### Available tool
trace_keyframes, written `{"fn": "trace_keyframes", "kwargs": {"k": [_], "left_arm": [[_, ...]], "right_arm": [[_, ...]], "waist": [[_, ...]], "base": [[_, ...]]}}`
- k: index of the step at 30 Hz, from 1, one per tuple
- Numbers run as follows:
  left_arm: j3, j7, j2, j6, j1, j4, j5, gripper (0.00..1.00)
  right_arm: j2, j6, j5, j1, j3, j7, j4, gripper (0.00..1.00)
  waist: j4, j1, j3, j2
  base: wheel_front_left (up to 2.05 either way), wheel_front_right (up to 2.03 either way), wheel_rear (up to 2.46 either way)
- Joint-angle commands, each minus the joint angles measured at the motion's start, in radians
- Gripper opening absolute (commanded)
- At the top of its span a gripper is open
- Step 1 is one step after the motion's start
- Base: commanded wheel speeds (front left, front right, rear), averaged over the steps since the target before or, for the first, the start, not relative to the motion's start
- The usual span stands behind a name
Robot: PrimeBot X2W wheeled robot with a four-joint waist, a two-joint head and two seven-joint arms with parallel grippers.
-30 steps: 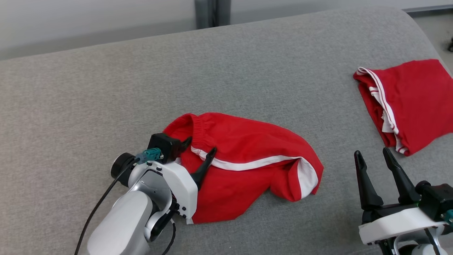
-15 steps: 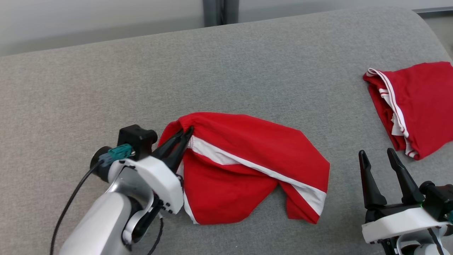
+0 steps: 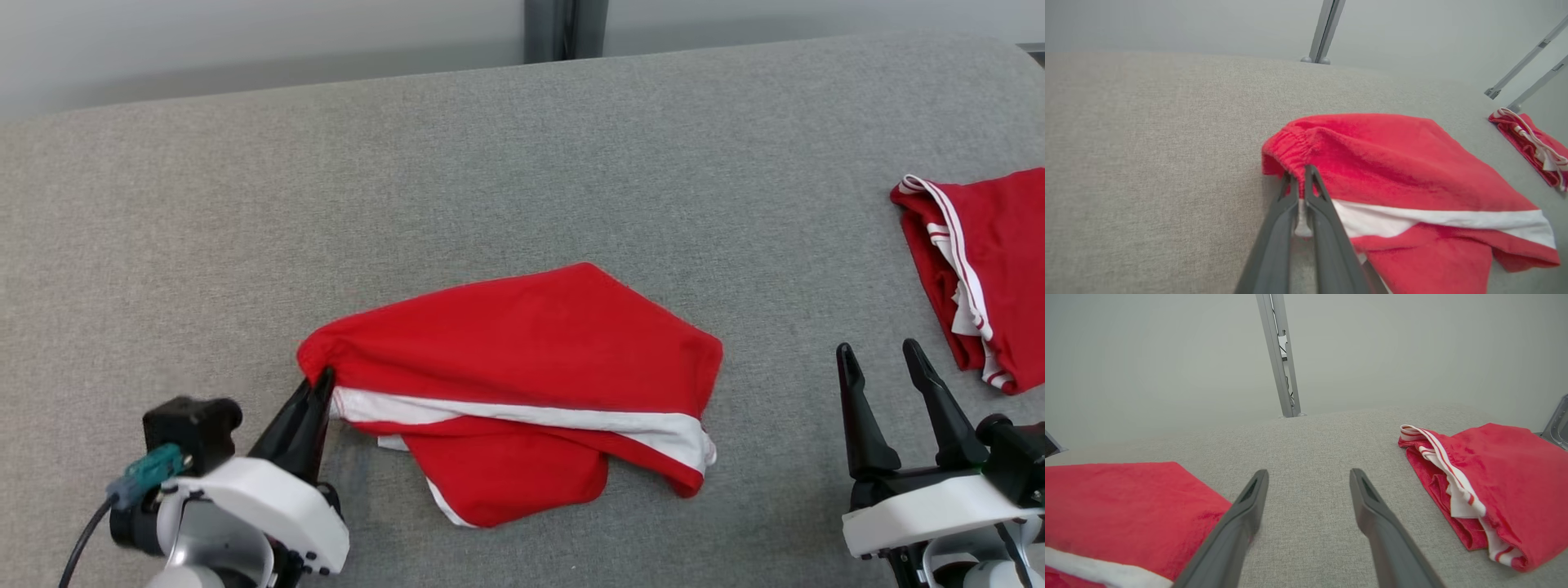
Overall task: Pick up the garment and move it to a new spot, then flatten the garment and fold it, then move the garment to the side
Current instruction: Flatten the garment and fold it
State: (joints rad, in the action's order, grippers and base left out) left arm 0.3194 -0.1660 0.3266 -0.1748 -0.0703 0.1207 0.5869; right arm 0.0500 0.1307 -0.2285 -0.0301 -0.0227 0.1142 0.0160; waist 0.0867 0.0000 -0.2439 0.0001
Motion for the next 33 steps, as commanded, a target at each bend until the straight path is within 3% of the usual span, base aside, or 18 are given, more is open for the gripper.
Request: {"fn": "trace_keyframes", "kwargs": {"k": [1,6,10,11,13,24,33], "left_arm": [[-0.008,0.006,-0.002,-0.007,0.006,0.003,0.005,0.0],[-0.042,0.047,-0.023,-0.036,0.067,-0.023,0.035,0.0],[-0.036,0.069,-0.041,-0.019,0.074,-0.058,0.051,0.0],[-0.034,0.076,-0.046,-0.011,0.067,-0.069,0.055,0.06],[-0.03,0.095,-0.053,0.0,0.054,-0.091,0.054,1.0],[-0.043,0.364,-0.101,-0.003,0.007,-0.137,-0.048,1.0],[-0.076,0.426,-0.091,-0.013,0.015,-0.143,-0.131,1.0]], "right_arm": [[0.003,0.0,0.007,-0.001,-0.002,-0.003,-0.003,1.0],[0.003,0.0,0.01,-0.003,-0.009,-0.011,-0.007,1.0],[0.003,0.0,0.013,-0.007,-0.015,-0.018,-0.01,1.0],[0.003,0.0,0.013,-0.009,-0.015,-0.016,-0.01,1.0],[0.003,0.0,0.016,-0.014,-0.016,-0.018,-0.013,1.0],[0.004,0.0,0.028,0.011,-0.01,-0.023,-0.019,1.0],[0.016,0.0,0.034,0.046,0.002,-0.04,-0.022,1.0]], "waist": [[-0.002,0.0,0.0,-0.0001],[-0.015,0.0,0.0,-0.0001],[-0.021,0.0,0.0,-0.0001],[-0.022,0.0,0.0,-0.0001],[-0.022,0.0,0.003,-0.0001],[-0.023,0.0,0.065,-0.0001],[-0.037,0.0,0.137,-0.0001]], "base": [[0.0,0.0,0.0],[0.0,0.0,0.0],[0.0,0.0,0.0],[0.0,0.0,0.0],[0.0,0.0,0.0],[0.0,0.0,0.0],[0.0,0.0,0.0]]}}
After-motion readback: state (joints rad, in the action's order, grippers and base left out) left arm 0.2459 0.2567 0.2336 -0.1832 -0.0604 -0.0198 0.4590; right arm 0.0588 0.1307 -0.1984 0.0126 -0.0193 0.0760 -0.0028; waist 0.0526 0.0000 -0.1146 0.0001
